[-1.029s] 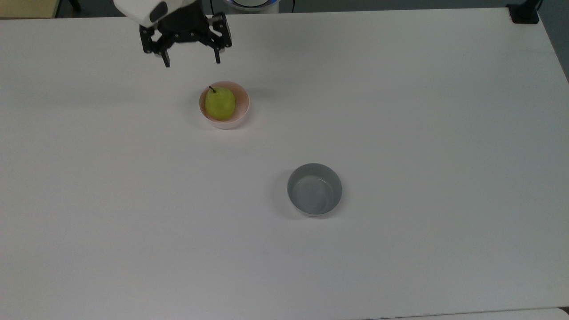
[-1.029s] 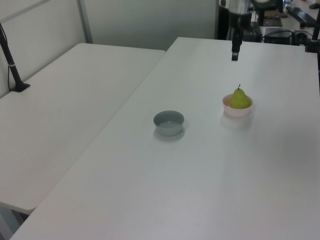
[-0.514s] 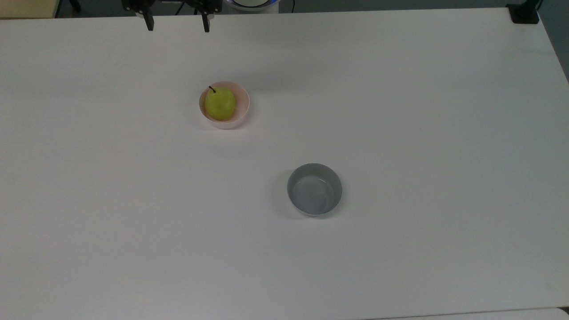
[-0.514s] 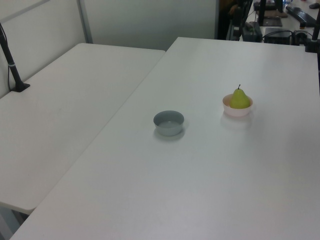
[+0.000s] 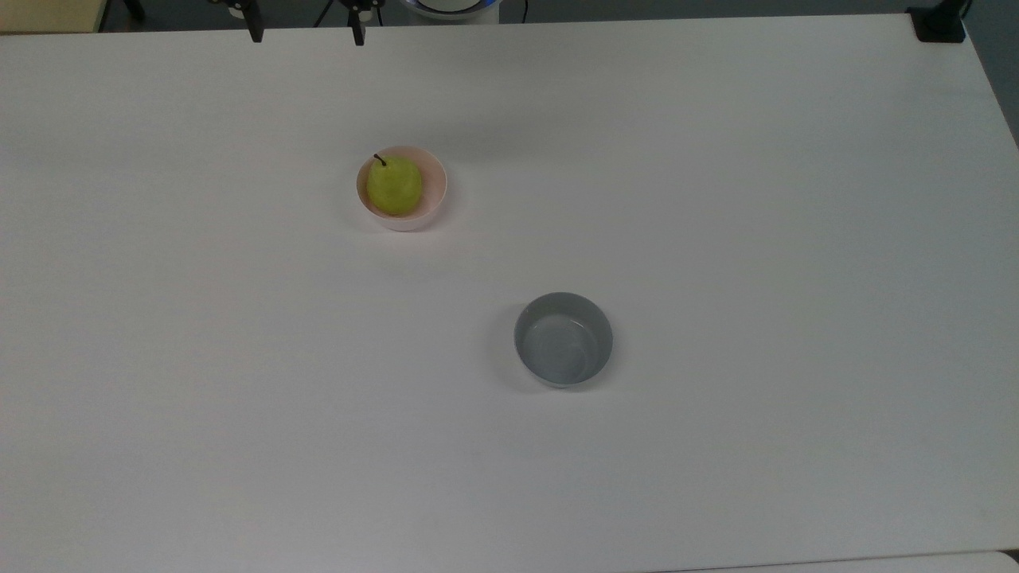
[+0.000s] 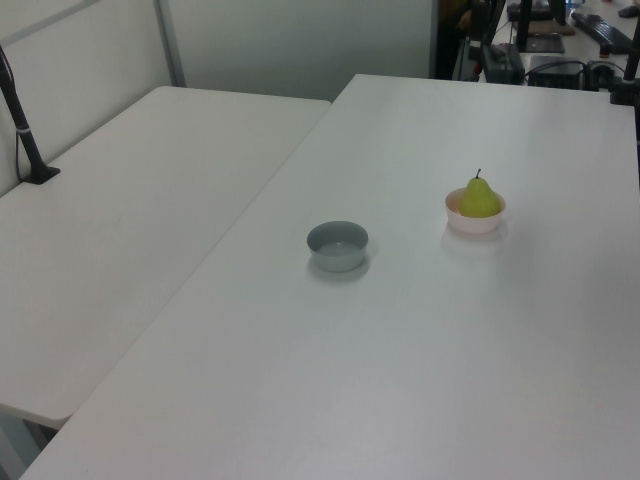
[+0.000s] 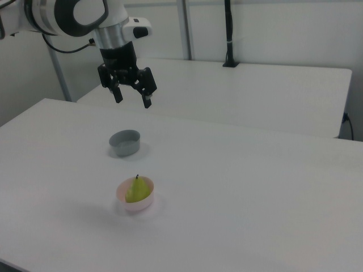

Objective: Place the pear in the bowl

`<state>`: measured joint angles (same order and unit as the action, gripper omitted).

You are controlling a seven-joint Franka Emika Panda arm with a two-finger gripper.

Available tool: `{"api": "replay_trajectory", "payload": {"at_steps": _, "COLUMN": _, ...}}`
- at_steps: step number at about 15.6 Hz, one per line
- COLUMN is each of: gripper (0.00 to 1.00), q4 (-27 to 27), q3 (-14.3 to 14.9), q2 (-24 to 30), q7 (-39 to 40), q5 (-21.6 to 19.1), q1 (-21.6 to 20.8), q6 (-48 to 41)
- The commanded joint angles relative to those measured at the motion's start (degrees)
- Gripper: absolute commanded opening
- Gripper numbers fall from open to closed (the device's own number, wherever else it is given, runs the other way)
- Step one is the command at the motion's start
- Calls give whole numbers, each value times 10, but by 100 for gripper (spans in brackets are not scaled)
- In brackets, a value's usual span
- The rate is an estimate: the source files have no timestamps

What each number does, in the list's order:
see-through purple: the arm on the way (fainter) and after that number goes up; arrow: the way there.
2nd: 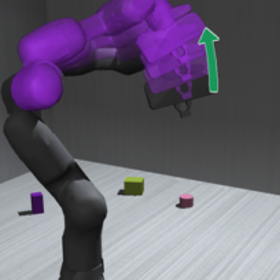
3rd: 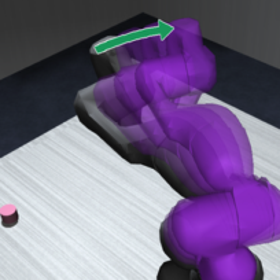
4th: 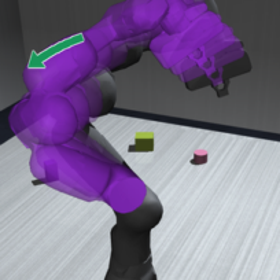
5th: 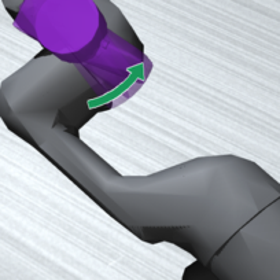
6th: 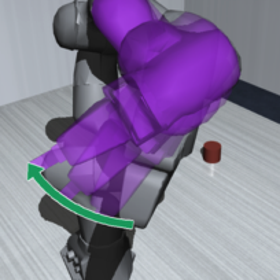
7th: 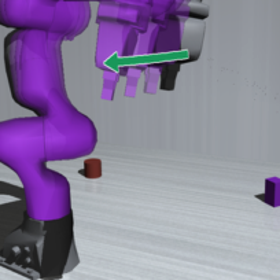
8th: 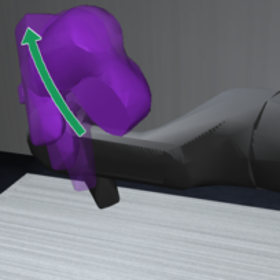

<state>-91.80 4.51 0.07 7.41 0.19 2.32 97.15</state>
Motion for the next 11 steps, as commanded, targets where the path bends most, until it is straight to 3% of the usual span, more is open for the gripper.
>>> {"api": "replay_trajectory", "payload": {"at_steps": 1, "gripper": 100, "q4": -10, "q3": 16, "q2": 8, "q7": -6, "q5": -11, "q1": -21, "q6": -2}}
{"api": "replay_trajectory", "payload": {"at_steps": 11, "gripper": 100, "q4": -14, "q3": 16, "q2": 5, "q7": -5, "q5": -11, "q1": -33, "q6": 5}}
